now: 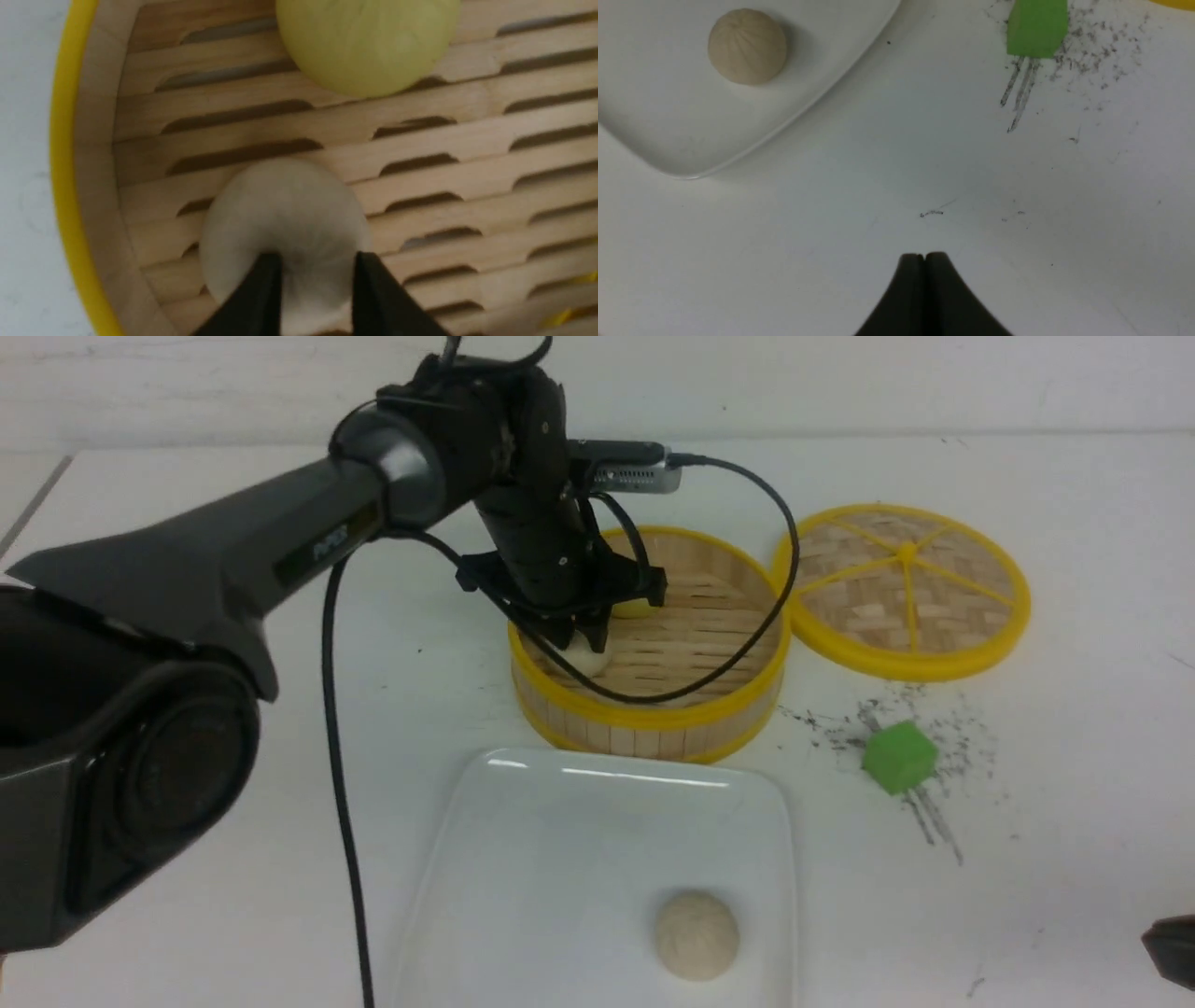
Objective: Put the steamed buns into the plate on the white tablecloth.
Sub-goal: 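Reach into the bamboo steamer and grasp a bun with the left gripper, then carry the bun from the bamboo steamer to the plate with the left gripper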
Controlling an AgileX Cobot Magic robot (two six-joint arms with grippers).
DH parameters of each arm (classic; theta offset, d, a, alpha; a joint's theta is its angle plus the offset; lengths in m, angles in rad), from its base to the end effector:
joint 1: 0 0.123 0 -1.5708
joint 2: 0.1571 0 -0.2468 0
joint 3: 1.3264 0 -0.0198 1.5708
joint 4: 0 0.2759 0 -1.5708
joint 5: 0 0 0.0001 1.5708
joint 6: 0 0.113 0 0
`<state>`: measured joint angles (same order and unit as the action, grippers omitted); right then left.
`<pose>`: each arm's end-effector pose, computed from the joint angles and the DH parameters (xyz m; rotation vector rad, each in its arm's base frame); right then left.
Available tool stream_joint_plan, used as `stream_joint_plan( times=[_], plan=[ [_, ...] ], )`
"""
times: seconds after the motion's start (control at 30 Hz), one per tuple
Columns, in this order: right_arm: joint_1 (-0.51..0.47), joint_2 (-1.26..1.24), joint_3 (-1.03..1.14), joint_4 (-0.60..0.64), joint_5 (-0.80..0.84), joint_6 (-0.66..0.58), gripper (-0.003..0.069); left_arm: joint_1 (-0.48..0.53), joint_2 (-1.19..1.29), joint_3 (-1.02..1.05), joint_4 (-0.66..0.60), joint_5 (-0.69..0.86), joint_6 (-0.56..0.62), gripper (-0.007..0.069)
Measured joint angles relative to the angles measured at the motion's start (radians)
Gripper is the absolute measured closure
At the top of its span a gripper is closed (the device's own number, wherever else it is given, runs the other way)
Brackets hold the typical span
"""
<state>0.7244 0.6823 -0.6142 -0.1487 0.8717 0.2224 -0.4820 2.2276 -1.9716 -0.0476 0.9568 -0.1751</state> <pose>0.1470 0.1129 0.2476 -0.6647 2.3335 0.2532 0.4439 -0.2372 0.1637 0.3911 2.6948 -0.2571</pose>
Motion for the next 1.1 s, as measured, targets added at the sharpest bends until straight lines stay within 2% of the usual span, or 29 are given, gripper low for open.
stream_joint_plan(
  times=[0.1,0.17,0.37,0.53,0.7,0.83,0.9,1.1],
  plan=[
    [0.0,0.0,0.0,0.001,0.0,0.0,0.0659,0.0,0.001,-0.004,0.001,-0.001,0.0,0.0578],
    [0.0,0.0,0.0,0.001,0.0,0.0,0.0659,0.0,-0.013,-0.004,0.0,0.002,0.0,0.0602],
    [0.0,0.0,0.0,0.001,0.0,0.0,0.0655,0.0,-0.125,-0.022,-0.005,0.076,0.0,0.0606],
    [0.0,0.0,0.0,0.001,0.0,0.0,0.0652,0.0,-0.332,-0.068,-0.005,0.254,0.001,0.0606],
    [0.0,0.0,0.0,0.001,0.0,0.0,0.0648,0.0,-0.434,-0.057,-0.012,0.281,0.019,0.0606],
    [0.0,0.0,0.0,-0.002,0.0,0.0,0.0645,0.0,-0.485,0.045,-0.061,0.281,0.02,0.0606],
    [0.0,0.0,0.0,-0.002,0.0,0.0,0.0643,0.0,-0.489,0.162,-0.098,0.281,0.021,0.0604],
    [0.0,0.0,0.0,-0.002,0.0,0.0,0.0634,0.0,-0.423,0.401,-0.12,0.279,0.027,0.0602]
  ],
)
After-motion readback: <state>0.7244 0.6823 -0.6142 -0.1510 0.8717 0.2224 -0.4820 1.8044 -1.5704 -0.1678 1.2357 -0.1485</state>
